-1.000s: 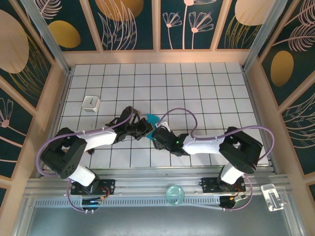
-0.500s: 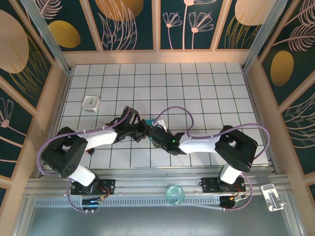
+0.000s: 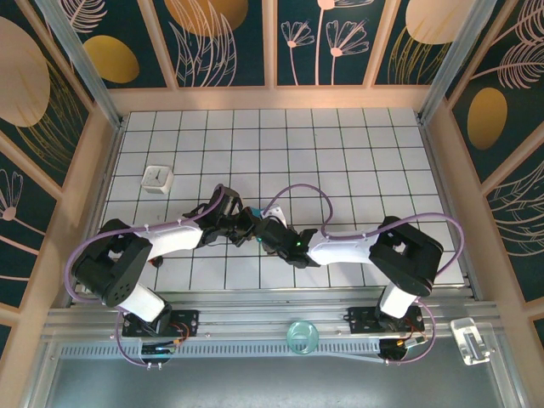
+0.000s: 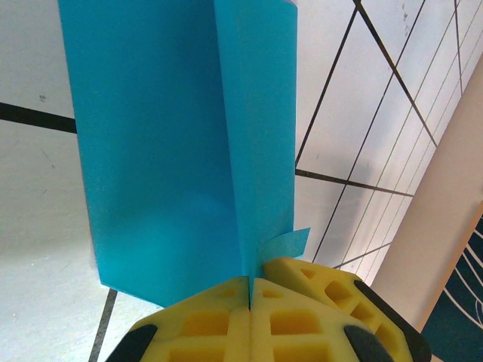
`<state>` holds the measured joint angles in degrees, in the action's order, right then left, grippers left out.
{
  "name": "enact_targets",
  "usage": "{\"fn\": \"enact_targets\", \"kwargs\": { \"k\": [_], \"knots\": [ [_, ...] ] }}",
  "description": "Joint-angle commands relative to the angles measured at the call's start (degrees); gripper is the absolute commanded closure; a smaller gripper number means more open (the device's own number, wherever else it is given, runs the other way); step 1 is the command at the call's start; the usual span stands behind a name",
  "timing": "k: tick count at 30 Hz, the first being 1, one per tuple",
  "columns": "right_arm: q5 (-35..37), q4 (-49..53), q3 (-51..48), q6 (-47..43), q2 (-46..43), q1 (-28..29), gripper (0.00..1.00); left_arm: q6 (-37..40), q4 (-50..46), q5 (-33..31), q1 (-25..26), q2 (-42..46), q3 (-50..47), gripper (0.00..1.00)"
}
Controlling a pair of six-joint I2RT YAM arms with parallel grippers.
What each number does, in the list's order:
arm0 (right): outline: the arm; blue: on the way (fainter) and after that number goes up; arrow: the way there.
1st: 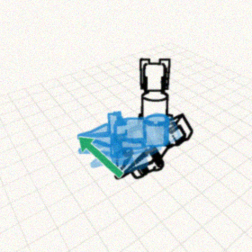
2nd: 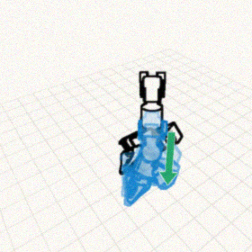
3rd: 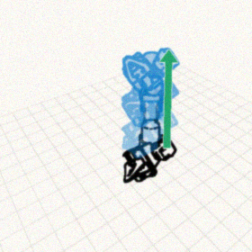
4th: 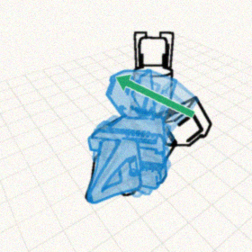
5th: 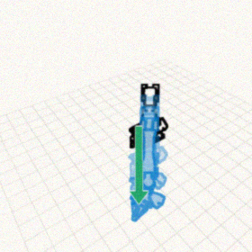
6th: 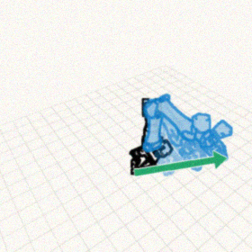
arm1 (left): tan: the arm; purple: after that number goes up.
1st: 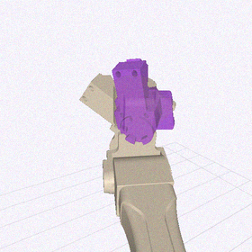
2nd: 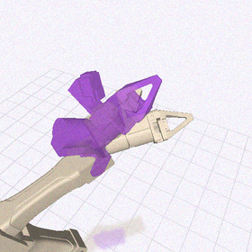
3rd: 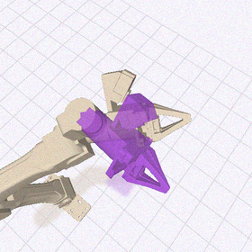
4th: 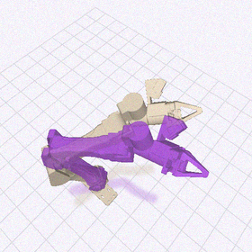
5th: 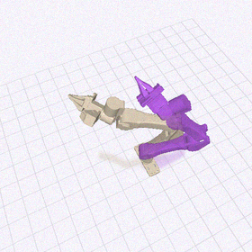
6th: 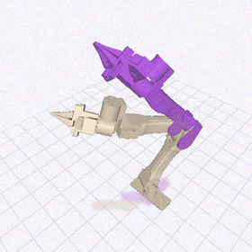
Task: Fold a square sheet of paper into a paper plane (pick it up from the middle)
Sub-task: Fourth fold the wing at the center of the table.
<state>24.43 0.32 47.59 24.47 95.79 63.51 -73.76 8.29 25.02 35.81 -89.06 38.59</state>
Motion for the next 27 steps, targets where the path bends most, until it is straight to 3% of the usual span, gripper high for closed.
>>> {"fn": "enact_targets", "kwargs": {
  "k": [1,8,17,23,27],
  "knots": [
    [2.8,1.4,0.9,0.3,0.9,0.3,0.71,-1.0,-3.1,1.2,0.2,-0.9,0.9,1.00],
    [3.0,1.4,0.4,0.7,0.9,0.3,0.81,-0.4,-3.3,1.1,0.1,-1.2,1.2,1.00],
    [1.3,-2.6,-3.0,1.3,-1.0,-0.9,1.00,1.2,-4.3,-0.8,0.0,0.6,1.6,1.00],
    [-6.7,-11.5,-8.3,-0.4,-4.4,-3.5,1.00,3.3,-5.7,-5.1,-0.4,5.7,1.8,0.73],
    [-10.9,-15.7,-11.1,-1.5,-6.0,-4.7,1.00,3.0,-5.1,-6.5,-0.6,9.5,0.4,0.61]
  ]
}}
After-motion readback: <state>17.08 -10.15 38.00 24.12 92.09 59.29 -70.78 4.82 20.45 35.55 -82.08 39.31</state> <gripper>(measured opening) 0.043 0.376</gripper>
